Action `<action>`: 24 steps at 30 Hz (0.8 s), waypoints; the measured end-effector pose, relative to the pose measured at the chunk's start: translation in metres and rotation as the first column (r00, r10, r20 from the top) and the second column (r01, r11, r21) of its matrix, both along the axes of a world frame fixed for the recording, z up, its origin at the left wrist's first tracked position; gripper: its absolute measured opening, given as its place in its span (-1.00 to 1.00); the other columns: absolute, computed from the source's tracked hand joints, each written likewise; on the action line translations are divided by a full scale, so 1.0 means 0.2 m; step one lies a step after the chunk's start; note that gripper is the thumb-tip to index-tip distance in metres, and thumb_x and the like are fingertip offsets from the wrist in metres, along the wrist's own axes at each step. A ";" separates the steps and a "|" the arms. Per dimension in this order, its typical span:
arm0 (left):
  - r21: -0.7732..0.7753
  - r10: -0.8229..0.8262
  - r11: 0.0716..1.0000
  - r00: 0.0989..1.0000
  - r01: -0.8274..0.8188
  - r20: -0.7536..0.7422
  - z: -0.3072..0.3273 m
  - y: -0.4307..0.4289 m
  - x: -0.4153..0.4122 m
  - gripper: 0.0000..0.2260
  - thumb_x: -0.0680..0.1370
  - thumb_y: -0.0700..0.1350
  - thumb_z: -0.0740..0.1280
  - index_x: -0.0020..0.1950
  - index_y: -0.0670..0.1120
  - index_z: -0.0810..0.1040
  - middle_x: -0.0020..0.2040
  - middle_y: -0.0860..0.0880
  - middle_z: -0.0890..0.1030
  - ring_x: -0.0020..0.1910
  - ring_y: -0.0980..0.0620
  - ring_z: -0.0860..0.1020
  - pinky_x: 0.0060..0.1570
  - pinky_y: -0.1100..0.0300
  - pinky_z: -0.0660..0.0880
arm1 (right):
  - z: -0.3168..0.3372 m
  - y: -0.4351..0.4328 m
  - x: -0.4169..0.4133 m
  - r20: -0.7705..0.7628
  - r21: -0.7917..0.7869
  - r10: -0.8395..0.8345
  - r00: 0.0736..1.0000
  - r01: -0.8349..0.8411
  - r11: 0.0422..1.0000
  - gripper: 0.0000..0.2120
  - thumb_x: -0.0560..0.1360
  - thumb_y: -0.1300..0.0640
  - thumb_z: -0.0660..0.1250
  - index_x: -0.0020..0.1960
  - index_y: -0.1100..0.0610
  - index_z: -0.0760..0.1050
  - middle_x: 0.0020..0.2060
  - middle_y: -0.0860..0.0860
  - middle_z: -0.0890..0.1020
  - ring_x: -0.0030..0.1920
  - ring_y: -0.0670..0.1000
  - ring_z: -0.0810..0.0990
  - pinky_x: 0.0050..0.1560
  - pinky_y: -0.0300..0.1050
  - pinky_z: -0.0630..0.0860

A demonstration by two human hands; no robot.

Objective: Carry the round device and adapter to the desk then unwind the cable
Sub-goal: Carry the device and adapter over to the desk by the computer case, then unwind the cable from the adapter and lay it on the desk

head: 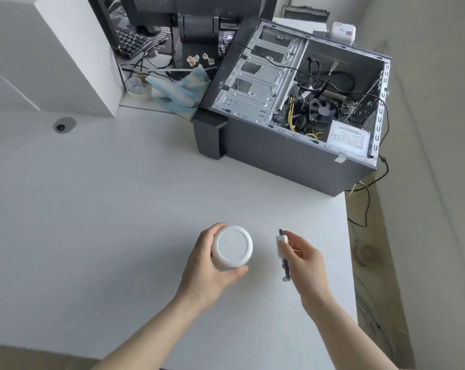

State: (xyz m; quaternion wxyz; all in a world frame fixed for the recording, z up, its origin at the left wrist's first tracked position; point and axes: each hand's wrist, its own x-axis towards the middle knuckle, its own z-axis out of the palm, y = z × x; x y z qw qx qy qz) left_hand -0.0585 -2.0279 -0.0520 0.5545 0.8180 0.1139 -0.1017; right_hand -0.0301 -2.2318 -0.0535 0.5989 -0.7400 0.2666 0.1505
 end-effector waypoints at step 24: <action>0.028 -0.028 0.999 0.997 0.030 -0.072 -0.09 0.00 0.00 -0.20 0.26 0.05 0.65 0.39 0.19 0.32 0.36 0.29 0.42 0.30 0.45 0.32 0.17 0.61 0.25 | -0.30 0.07 -0.05 0.020 -0.609 0.212 0.977 -0.156 0.778 -0.63 0.55 -0.04 0.33 0.34 -0.04 0.45 0.17 -0.05 0.45 0.17 0.05 0.53 -0.23 -0.09 0.45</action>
